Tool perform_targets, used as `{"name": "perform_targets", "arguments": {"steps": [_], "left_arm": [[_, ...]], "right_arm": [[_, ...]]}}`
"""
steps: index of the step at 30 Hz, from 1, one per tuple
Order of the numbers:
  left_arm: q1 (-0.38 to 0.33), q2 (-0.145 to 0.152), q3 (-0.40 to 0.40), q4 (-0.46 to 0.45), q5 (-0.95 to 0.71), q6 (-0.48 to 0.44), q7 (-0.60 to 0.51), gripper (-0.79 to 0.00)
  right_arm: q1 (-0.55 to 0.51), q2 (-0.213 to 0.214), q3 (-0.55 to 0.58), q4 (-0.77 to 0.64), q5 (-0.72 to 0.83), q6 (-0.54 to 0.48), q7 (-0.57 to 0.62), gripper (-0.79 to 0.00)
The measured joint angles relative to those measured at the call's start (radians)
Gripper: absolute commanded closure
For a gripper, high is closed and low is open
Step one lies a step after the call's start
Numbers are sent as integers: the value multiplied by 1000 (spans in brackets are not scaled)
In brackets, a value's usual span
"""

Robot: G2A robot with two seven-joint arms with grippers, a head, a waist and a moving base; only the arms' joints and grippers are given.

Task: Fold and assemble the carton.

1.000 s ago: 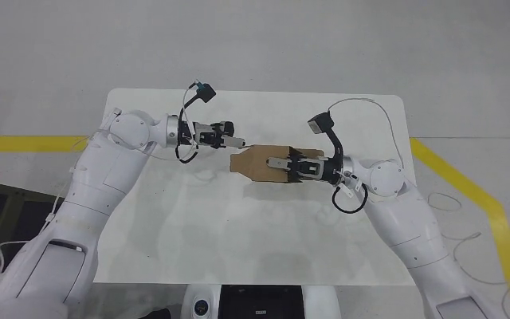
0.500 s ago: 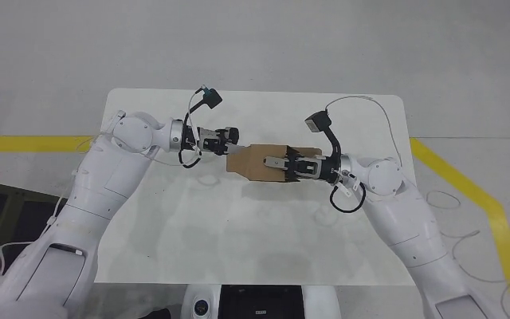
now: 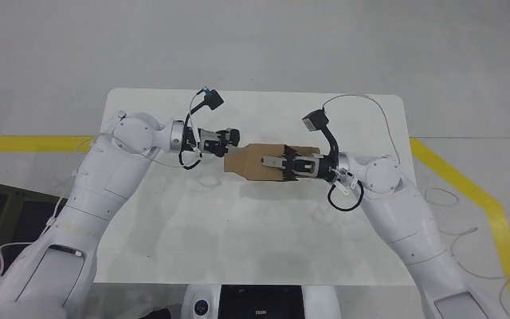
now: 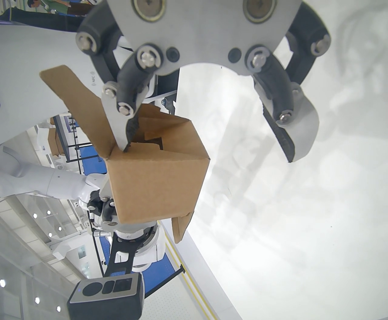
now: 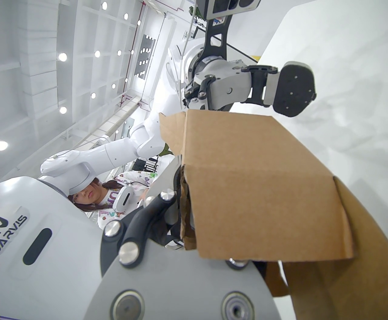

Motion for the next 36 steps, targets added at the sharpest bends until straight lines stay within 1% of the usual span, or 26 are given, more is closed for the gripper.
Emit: {"name": "perform_targets", "arguments": {"steps": [4,10,14,17,23,27,31,36], "left_arm": [[-5,3,-11,19,-3,-2,6,-785],[-23,9,-40,42,0,-10,27,-785],[-21,13,-51,24,1,-20,26,-785],[-10,16,-50,-10,10,-26,25,-785],[8,24,-41,-72,123,-67,67,-785],[21,30,-48,-97,244,-102,132,-785],[33,32,-54,-100,302,-97,185,-785],[32,33,-56,-82,311,-82,207,-785]], "right_arm": [[-4,3,13,8,-15,3,-8,0],[-21,18,54,7,-96,40,-17,0],[-32,24,69,-6,-124,62,-20,0],[-35,26,72,-16,-141,78,-32,0],[-32,26,68,-32,-156,93,-49,0],[-34,27,72,-36,-146,87,-58,0],[-40,30,83,-42,-136,80,-55,0],[-46,31,86,-57,-112,66,-43,0]]}}
